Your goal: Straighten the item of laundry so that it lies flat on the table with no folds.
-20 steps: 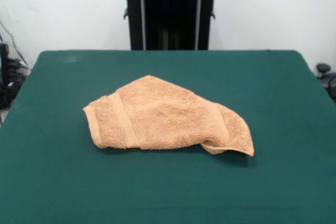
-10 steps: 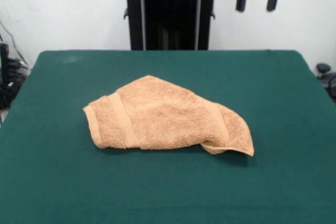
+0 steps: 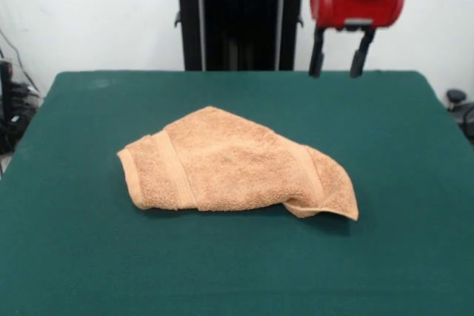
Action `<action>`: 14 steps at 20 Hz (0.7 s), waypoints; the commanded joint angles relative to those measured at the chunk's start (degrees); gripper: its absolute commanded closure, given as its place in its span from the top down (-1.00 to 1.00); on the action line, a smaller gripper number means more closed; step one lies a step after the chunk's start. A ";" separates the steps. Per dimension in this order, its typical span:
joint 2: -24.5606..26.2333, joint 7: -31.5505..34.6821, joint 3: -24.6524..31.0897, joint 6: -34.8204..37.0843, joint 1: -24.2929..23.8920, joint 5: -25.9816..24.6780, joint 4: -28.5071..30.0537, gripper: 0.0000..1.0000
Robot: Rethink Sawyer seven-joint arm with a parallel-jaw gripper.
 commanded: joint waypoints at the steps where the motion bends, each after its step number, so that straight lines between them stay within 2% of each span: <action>1: 8.09 14.23 0.30 0.49 2.35 1.04 -7.19 1.00; 4: 9.60 14.44 -0.12 2.58 2.98 1.58 -10.71 1.00; 11: 15.24 15.05 -1.19 2.38 4.31 2.30 -18.48 1.00; 14: 15.36 14.90 -1.46 2.17 4.58 2.36 -18.79 1.00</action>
